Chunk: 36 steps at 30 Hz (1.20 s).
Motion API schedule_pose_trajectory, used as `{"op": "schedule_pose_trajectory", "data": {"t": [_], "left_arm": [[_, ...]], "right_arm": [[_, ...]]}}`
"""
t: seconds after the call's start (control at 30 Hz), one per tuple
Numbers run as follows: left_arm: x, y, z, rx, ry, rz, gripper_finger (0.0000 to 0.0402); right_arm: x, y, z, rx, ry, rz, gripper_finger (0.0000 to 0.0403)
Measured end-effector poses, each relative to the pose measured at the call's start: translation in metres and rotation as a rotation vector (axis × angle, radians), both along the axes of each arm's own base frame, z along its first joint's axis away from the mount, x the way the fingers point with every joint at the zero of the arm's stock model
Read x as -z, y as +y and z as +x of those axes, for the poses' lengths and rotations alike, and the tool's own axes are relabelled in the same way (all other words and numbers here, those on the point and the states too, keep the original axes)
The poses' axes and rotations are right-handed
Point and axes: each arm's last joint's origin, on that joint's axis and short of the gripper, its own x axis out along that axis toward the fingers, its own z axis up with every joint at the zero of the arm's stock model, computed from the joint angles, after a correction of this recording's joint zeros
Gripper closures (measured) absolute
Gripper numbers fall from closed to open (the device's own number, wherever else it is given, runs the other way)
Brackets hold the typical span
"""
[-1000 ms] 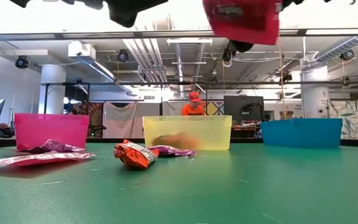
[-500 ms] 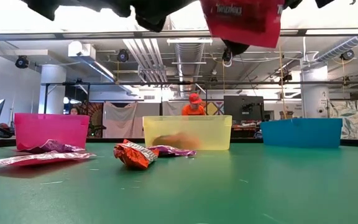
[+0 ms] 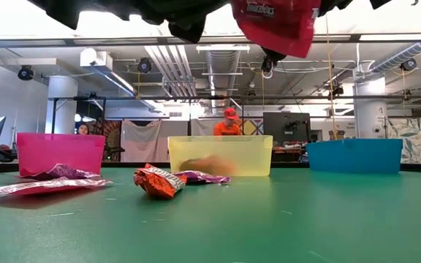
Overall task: Sort candy by brand, put in halloween buckets
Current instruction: Put the red candy into the red bin
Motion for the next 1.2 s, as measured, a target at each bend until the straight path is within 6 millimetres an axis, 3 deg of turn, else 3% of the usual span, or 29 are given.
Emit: {"op": "schedule_pose_trajectory", "data": {"t": [0.27, 0.57, 0.7, 0.97, 1.2], "left_arm": [[-0.002, 0.003, -0.003, -0.043, 0.038, -0.001, 0.0400], [-0.013, 0.017, -0.026, -0.191, 0.232, 0.075, 0.0401], [-0.031, 0.033, -0.048, -0.376, 0.381, 0.108, 0.0401], [-0.061, 0.080, -0.115, -0.987, 0.789, 0.111, 0.0401], [-0.060, 0.101, -0.132, -1.207, 0.929, 0.046, 0.0401]], "right_arm": [[-0.001, -0.007, 0.001, 0.055, 0.017, 0.017, 0.0382], [-0.015, -0.021, -0.008, 0.198, 0.036, -0.006, 0.0299], [-0.017, -0.026, -0.012, 0.255, 0.057, -0.042, 0.0270], [-0.018, -0.026, -0.012, 0.263, 0.041, -0.054, 0.0248], [-0.009, -0.025, -0.008, 0.260, 0.066, -0.073, 0.0250]]}}
